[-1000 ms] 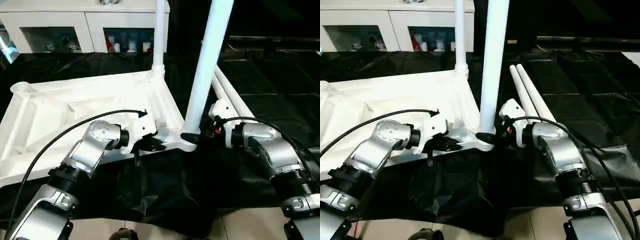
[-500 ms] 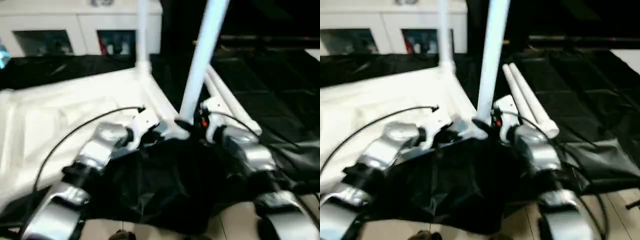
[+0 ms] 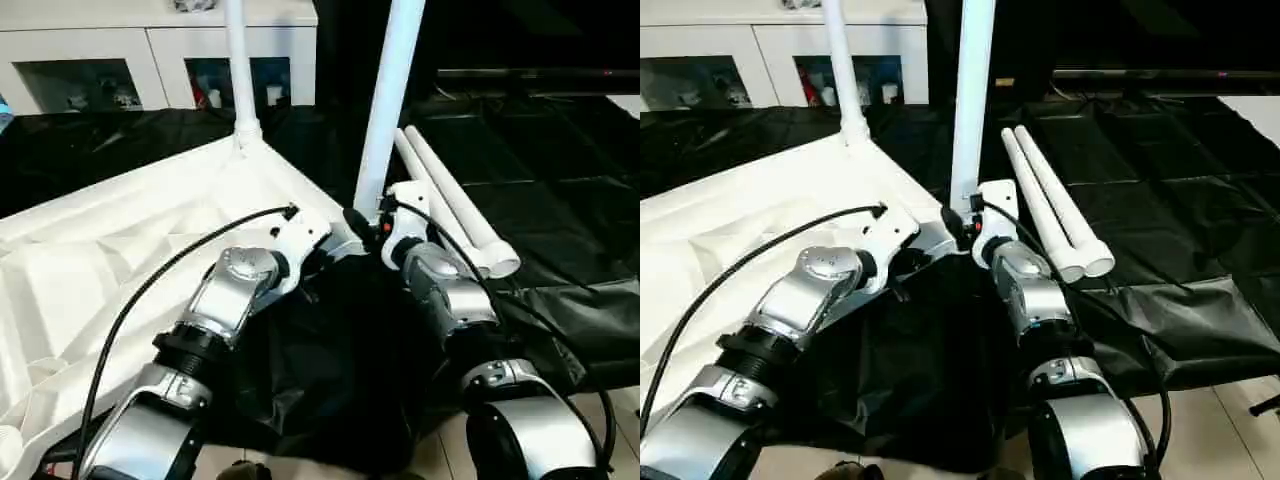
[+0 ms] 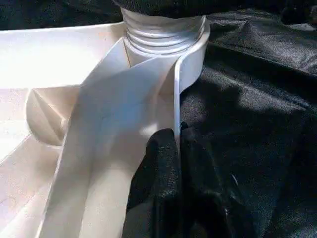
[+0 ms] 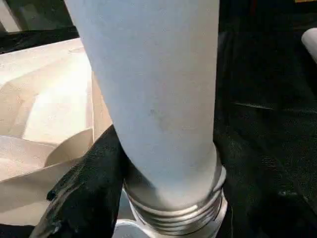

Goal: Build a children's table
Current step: Insert table leg to table base

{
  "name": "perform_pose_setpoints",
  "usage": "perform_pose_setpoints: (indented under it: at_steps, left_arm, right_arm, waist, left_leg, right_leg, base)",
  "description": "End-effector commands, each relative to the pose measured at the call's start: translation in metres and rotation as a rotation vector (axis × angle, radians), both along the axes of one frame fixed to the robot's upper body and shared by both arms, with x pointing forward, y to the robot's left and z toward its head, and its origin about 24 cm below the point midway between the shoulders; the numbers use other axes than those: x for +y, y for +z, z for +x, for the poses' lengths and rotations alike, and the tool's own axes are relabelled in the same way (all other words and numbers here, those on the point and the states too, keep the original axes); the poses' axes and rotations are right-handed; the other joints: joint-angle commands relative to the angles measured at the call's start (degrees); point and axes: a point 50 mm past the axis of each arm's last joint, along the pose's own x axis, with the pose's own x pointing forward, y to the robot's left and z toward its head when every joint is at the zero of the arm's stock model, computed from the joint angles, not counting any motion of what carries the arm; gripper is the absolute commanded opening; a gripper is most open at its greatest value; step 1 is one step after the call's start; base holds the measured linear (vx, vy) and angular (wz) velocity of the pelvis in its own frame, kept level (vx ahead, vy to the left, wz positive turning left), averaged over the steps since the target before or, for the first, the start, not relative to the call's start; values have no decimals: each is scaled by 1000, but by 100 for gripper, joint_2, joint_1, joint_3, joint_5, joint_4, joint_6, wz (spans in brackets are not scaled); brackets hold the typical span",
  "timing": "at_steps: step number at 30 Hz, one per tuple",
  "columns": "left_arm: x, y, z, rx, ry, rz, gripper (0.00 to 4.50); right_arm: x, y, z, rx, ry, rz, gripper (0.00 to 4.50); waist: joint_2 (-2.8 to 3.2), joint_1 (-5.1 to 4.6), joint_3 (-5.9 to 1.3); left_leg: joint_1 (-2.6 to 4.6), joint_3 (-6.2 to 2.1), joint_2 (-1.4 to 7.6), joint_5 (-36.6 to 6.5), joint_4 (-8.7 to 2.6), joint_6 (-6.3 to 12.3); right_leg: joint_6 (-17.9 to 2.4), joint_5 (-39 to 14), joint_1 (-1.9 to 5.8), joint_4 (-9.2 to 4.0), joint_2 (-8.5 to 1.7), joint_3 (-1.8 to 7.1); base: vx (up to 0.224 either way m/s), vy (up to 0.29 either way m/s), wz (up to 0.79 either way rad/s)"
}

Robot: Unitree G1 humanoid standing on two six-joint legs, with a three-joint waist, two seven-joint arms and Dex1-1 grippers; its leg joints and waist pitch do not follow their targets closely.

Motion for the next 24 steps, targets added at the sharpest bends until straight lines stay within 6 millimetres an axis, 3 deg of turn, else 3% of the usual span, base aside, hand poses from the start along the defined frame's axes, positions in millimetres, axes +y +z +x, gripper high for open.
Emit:
perform_pose_setpoints:
  at_steps: [1,4,8,11,14,16,24]
  left_arm:
    - [-25,31,-1,-150,-125,-89,0]
    - [-20,27,-4,-159,-175,-68,0]
    - [-13,22,-7,-151,-230,-54,0]
    - [-5,17,-15,-128,-335,-46,0]
    - [-2,15,-18,-119,-370,-33,0]
    - [2,13,-22,-98,-410,-20,0]
    - [18,8,-30,-69,-545,22,0]
  right_arm:
    - [32,-10,-10,60,149,22,327]
    - [26,-4,-9,5,184,-25,362]
    - [13,0,-10,-34,254,-79,362]
    - [-9,2,-19,-59,395,-161,362]
    - [-19,2,-23,-57,447,-189,362]
    - [-29,3,-26,-49,493,-205,362]
    - [-56,9,-40,-18,644,-266,348]
  waist:
    - [-3,6,-453]
    - [-3,6,-453]
    - [-23,24,-445]
    - [-41,102,-452]
    - [-29,131,-444]
    - [-37,171,-427]
    - [-20,177,-419]
  left_leg:
    - [220,-222,318,-1374,-398,104]
    - [224,-218,316,-1355,-396,125]
    - [231,-209,322,-1380,-399,132]
    - [233,-206,328,-1244,-386,193]
    - [245,-197,334,-1233,-387,214]
    - [263,-194,343,-1384,-395,151]
    - [257,-214,348,-1647,-423,3]
  right_leg:
    - [-1332,-904,216,-398,-307,185]
    - [-1338,-886,204,-397,-308,187]
    - [-1326,-924,200,-402,-304,192]
    - [-1234,-812,222,-384,-299,194]
    - [-1288,-816,194,-385,-306,201]
    - [-1270,-1034,181,-409,-310,210]
    - [-1193,-1355,173,-427,-314,211]
  base:
    - [0,0,0]
    - [0,0,0]
    - [0,0,0]
    - [0,0,0]
    - [0,0,0]
    - [0,0,0]
    - [0,0,0]
